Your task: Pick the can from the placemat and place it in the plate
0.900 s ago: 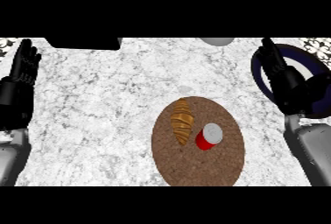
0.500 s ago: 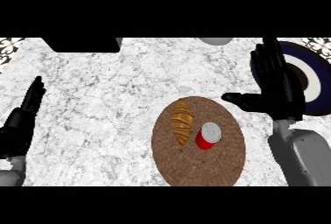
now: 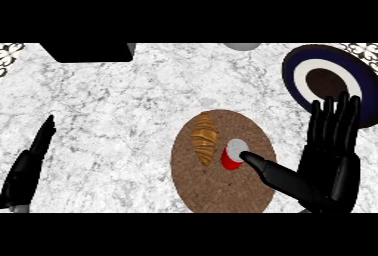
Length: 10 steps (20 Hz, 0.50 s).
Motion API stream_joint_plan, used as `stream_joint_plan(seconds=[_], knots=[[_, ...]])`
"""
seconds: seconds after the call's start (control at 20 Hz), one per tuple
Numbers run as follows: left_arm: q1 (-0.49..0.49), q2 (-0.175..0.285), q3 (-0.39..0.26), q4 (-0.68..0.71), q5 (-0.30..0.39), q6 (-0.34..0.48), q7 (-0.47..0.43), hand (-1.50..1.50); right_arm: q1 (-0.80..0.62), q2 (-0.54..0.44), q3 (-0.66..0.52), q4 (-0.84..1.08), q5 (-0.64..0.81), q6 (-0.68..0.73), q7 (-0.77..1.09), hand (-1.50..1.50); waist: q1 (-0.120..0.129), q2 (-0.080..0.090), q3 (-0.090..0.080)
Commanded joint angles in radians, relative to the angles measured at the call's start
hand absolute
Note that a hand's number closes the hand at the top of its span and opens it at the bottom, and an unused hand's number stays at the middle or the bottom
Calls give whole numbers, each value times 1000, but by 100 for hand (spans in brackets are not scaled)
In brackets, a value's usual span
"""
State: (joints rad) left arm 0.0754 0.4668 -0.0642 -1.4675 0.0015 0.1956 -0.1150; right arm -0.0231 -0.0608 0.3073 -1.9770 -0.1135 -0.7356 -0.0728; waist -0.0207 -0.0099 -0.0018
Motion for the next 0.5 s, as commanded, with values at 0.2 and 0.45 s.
stream_joint_plan(seconds=[0.2,0.45], knots=[[69,-20,-6,-26,-13,-21,-46,0,161,-219,161,-204,166,56,250,-150,20,5,-1],[12,-6,9,-9,-11,-31,-10,0,180,-442,131,-236,226,188,477,-150,16,9,-2]])
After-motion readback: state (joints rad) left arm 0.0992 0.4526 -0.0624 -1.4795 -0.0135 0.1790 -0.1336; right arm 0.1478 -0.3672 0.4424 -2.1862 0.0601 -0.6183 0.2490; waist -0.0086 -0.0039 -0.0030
